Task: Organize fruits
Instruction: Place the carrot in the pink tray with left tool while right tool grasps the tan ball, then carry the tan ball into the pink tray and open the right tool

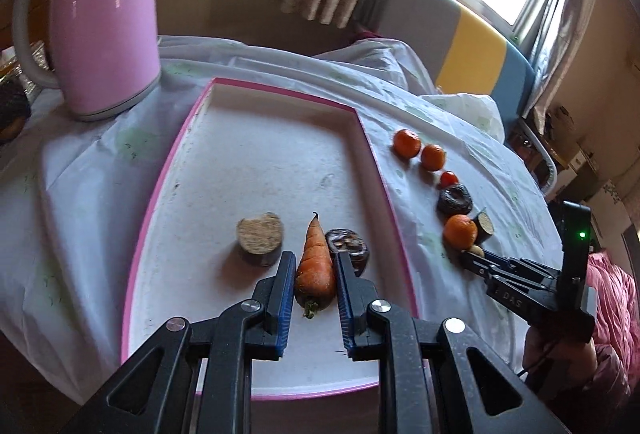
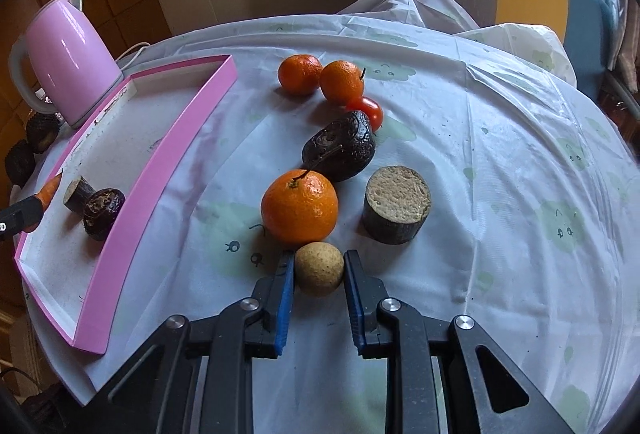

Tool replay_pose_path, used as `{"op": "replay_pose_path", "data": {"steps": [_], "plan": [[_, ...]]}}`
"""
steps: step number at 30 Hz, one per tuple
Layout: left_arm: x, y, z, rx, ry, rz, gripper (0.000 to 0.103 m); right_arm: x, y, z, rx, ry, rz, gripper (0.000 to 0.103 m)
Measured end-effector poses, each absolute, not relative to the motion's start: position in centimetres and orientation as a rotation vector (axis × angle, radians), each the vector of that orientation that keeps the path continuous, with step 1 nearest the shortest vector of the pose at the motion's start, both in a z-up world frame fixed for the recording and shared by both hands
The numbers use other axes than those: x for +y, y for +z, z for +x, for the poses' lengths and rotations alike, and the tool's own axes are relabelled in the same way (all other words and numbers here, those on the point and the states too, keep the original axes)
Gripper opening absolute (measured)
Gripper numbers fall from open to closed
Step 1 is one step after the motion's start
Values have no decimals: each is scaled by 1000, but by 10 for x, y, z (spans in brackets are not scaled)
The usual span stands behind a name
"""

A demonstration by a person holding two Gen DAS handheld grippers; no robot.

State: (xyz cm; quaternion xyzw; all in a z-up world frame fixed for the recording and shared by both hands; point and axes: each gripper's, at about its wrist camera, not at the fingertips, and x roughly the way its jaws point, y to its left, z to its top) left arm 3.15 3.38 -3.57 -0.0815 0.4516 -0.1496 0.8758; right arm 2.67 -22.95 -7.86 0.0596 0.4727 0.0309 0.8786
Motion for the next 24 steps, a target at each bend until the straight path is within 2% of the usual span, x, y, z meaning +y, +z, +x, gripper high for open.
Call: {"op": "replay_pose_path", "data": {"steps": [6,16,24], "plan": [[50,-39,29,943,-205,-168,20,-225,-78,25,979,55,89,24],[58,-35,25,938,-150,-165,30,-220,-77,25,984,30,62,24],[61,-30,22,925,-139,-168,31,-208,-74,15,992,66,68,24]]}}
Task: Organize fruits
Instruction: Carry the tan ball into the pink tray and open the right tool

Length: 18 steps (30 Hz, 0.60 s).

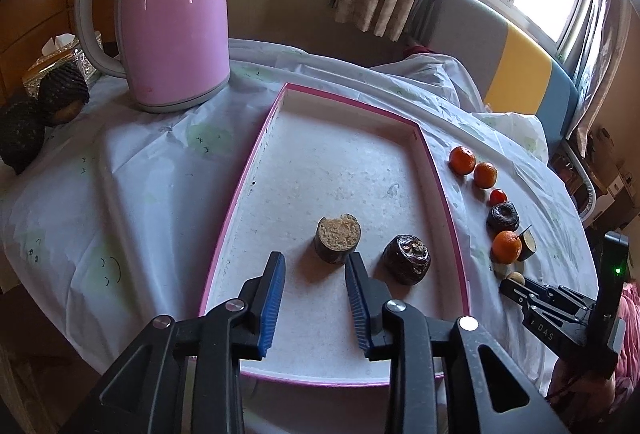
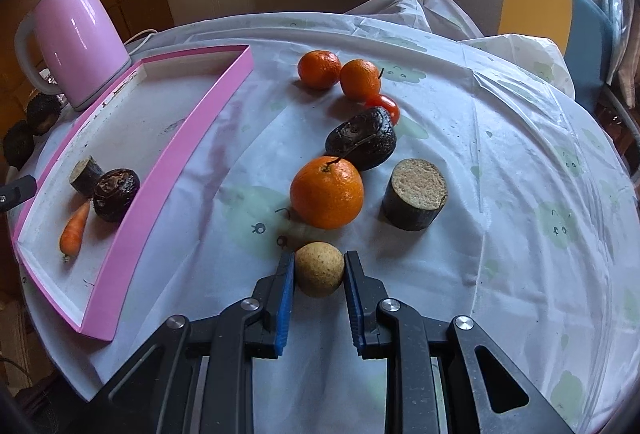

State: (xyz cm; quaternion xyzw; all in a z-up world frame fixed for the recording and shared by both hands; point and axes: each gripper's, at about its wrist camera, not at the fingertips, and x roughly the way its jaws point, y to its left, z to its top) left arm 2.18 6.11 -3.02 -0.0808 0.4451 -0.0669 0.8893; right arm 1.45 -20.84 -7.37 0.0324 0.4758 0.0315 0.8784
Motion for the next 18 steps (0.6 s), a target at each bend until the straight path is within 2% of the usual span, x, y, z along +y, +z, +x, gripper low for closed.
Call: {"op": "replay_pose_path", "data": {"steps": [18], "plan": [[60,-25,20,908,-141,-156,32,-156,-40,3,927,259,47,24]]}}
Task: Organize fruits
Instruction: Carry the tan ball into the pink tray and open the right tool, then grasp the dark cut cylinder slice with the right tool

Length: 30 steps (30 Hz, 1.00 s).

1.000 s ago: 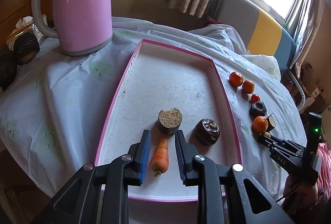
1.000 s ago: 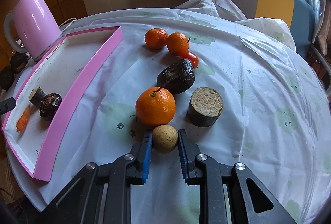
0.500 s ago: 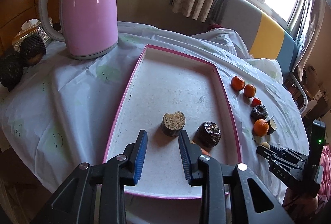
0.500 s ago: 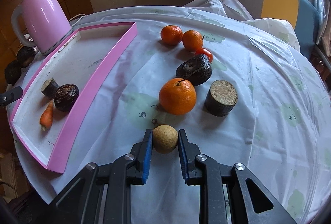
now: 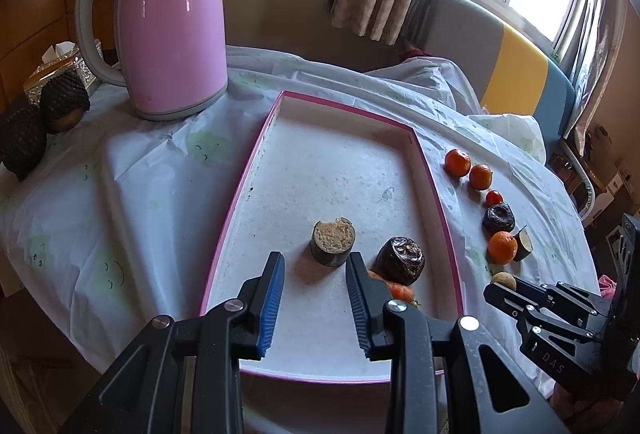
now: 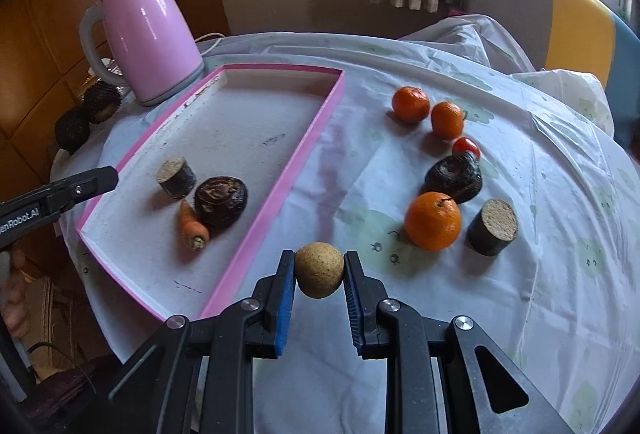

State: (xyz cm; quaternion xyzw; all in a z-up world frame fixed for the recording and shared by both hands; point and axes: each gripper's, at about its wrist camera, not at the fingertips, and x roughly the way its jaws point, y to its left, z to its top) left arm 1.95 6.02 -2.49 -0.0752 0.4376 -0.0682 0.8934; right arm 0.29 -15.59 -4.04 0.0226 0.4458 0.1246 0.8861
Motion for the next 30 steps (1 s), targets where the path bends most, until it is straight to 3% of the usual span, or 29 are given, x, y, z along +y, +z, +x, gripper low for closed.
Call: {"op": "replay_pose_path", "data": {"steps": [17,22,30], "plan": [[71,-26,21,908,-106,-161,32,-78,-41,19,954,485,-33,25],[71,-27,20,911,-103,-157,32,-71,-48,24,973,481,-15,41],[68,-24,18,901,-112,-146,32,-84,-42,17,943,440,18,44]]}}
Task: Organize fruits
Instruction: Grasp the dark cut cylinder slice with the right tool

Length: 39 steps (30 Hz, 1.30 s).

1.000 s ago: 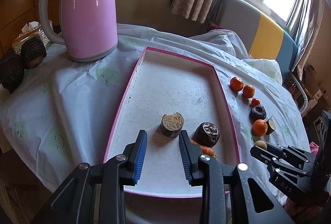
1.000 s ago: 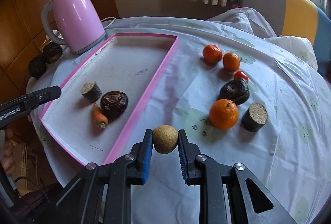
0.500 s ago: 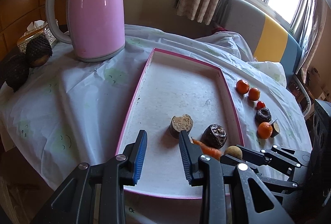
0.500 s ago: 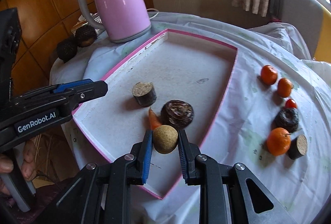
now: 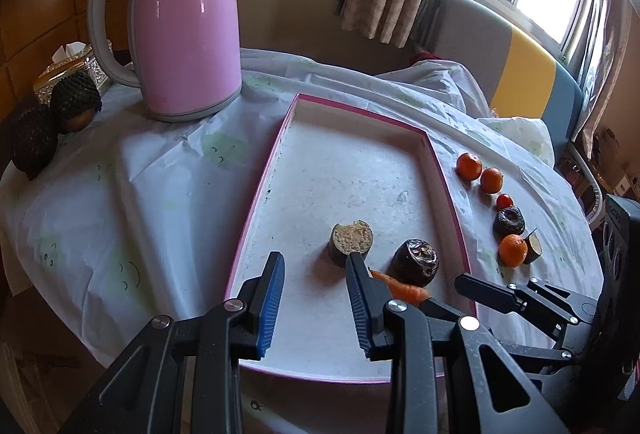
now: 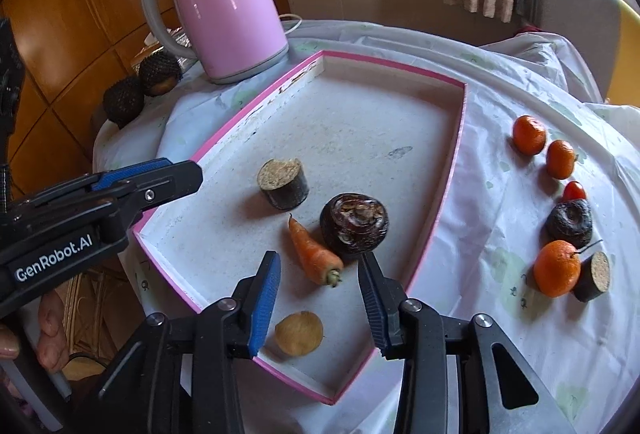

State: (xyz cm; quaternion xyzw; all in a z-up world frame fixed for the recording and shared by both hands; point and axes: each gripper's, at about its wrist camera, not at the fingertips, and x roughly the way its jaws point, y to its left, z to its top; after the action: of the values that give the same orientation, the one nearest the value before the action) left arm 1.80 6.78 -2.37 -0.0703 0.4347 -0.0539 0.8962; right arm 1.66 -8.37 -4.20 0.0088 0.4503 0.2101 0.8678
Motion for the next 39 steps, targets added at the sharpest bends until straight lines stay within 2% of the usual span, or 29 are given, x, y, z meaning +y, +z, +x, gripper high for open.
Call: {"op": "replay_pose_path", "data": {"steps": [18,27,30,39], "plan": [[36,-16,10,893,-180,-66,32,-151,-38,5,901,258,133,46],[13,-16,10,904,-236,-21,32,-187,-43,-1,892,155,173,52],[3,-16,10,909,-269,-8,37,-207,-45,-4,890,97,197,53],[-26,-19,10,927,-346,38,38,-283,-63,-10,913,-99,318,51]]}}
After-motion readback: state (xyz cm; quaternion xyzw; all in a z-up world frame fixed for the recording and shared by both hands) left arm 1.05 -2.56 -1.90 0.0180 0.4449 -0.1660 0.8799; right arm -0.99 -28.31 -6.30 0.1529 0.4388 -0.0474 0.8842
